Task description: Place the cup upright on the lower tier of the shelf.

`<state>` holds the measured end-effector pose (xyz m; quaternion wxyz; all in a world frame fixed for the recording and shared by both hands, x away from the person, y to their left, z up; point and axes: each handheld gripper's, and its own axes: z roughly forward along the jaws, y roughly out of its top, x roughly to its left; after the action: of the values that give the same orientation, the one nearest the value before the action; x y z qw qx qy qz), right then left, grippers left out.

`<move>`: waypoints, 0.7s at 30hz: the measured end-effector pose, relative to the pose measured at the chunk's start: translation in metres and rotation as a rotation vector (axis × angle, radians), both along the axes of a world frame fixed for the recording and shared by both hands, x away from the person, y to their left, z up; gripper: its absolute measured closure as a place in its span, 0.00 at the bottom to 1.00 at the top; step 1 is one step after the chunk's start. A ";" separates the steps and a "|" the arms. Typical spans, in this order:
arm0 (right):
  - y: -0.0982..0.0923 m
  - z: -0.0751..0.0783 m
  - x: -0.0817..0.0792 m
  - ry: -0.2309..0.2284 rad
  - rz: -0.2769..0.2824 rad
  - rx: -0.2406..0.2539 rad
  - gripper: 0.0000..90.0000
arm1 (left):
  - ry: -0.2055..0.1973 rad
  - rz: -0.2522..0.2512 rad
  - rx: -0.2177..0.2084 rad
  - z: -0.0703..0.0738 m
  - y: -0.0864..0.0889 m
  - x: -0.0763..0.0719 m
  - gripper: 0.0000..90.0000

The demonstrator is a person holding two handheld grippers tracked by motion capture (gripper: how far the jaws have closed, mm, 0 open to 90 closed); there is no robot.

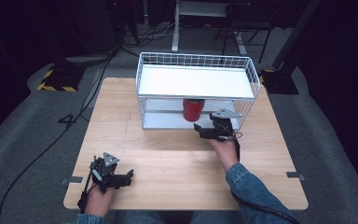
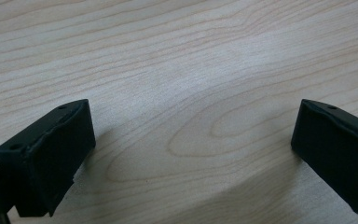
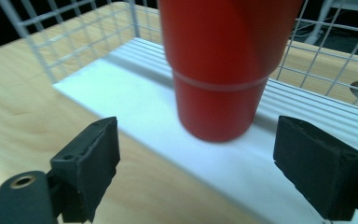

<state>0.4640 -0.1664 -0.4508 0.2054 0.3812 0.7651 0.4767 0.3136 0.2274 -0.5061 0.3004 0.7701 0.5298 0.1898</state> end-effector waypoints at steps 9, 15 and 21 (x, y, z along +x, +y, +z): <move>-0.047 0.022 -0.032 0.007 0.010 0.006 0.17 | 0.000 0.003 -0.005 0.000 0.000 0.000 0.00; -0.069 0.030 -0.044 0.025 0.014 0.011 0.17 | 0.000 0.003 -0.005 0.000 0.000 0.000 0.00; -0.086 0.033 -0.054 0.045 0.013 0.007 0.17 | 0.000 0.003 -0.005 0.000 0.000 0.000 0.00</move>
<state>0.4096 -0.2527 -0.4173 0.1837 0.3874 0.7703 0.4720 0.3131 0.2271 -0.5063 0.3020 0.7685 0.5315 0.1891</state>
